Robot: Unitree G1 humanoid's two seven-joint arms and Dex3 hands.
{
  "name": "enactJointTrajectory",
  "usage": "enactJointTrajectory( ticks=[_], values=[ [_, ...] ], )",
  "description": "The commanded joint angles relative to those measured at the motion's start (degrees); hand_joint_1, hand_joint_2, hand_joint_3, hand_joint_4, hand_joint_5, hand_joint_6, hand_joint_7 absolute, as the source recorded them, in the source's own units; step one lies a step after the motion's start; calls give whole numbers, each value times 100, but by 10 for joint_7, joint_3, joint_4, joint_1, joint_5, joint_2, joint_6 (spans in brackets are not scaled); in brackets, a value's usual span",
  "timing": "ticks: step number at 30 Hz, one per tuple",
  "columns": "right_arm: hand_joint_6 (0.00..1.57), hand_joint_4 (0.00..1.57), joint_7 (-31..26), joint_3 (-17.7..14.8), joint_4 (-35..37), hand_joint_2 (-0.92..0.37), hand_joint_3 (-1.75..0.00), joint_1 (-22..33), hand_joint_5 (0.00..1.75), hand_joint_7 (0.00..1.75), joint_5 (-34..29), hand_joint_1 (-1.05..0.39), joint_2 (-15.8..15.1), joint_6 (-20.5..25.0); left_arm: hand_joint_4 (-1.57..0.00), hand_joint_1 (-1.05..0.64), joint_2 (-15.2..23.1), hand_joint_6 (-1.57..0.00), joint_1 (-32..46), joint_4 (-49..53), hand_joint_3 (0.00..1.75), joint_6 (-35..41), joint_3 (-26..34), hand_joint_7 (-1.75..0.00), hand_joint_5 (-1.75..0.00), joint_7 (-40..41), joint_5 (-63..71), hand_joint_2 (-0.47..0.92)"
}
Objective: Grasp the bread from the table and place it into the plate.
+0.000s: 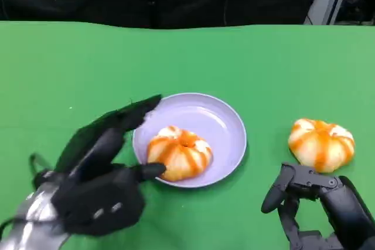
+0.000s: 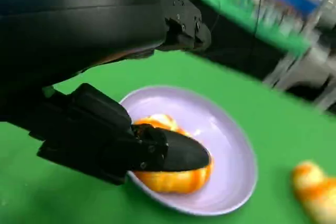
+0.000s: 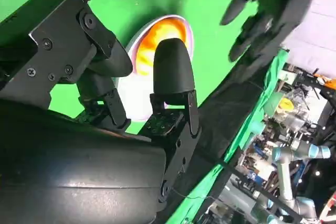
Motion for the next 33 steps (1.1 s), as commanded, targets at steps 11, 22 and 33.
enactJointTrajectory(
  ticks=[11,22,33],
  values=[
    [80,84,-3,-4,0,-32,-145,0,165,134,2,10,-4,-5,-39,-24,-22,-69,113,2,24,-138,72,-12,-82,32,-93,92],
    [80,84,-1,-11,-5,-32,-144,4,163,134,4,11,-11,-12,-70,2,-102,-69,198,-17,92,-228,116,-116,-139,50,-175,66],
    [82,86,-4,-14,4,-33,-141,8,164,132,4,12,-15,-29,-82,11,-144,-79,246,-50,132,-224,139,-152,-174,64,-163,44]
  ],
)
